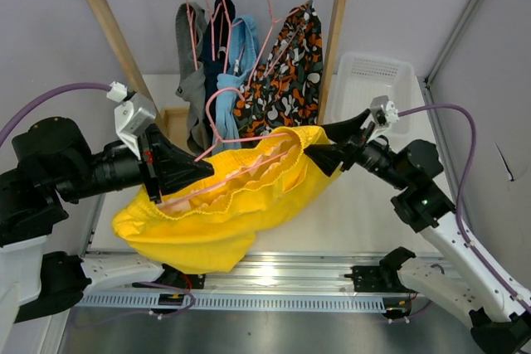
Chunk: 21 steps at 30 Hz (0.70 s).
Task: Remove the shorts from the hanger
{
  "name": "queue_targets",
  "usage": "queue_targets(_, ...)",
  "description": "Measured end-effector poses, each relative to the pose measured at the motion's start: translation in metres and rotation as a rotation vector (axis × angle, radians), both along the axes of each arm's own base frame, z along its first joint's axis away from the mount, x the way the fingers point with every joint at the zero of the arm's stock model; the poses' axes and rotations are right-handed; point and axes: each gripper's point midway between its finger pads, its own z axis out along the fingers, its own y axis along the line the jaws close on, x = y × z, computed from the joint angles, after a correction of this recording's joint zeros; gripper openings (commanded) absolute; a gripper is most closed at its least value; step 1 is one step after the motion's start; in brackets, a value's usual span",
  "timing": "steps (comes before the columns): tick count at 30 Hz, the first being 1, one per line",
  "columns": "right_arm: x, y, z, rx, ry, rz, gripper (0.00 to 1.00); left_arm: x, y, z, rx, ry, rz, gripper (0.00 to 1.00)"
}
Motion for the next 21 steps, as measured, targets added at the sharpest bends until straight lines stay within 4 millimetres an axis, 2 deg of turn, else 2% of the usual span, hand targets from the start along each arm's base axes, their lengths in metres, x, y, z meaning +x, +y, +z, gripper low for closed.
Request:
queue_targets(3, -0.003, 0.016, -0.011, -0.022, 0.015, 0.04, 0.0, -0.001, 0.002, 0.003, -0.005, -0.004, 0.005, 0.0)
queue_targets(6, -0.007, 0.023, -0.016, -0.031, 0.024, 0.052, 0.0, 0.0, 0.006, 0.005, 0.0, -0.005, 0.022, 0.0)
queue_targets(10, -0.01, 0.014, -0.015, -0.017, 0.01, 0.01, 0.0, 0.005, 0.019, 0.016, 0.001, -0.019, 0.088, 0.0)
queue_targets(14, -0.01, -0.007, -0.005, 0.008, -0.018, -0.089, 0.0, 0.01, 0.028, 0.018, 0.008, -0.032, 0.14, 0.0)
queue_targets(21, 0.013, -0.054, 0.005, 0.029, -0.026, -0.316, 0.0, 0.014, 0.03, 0.014, 0.009, -0.037, 0.166, 0.0)
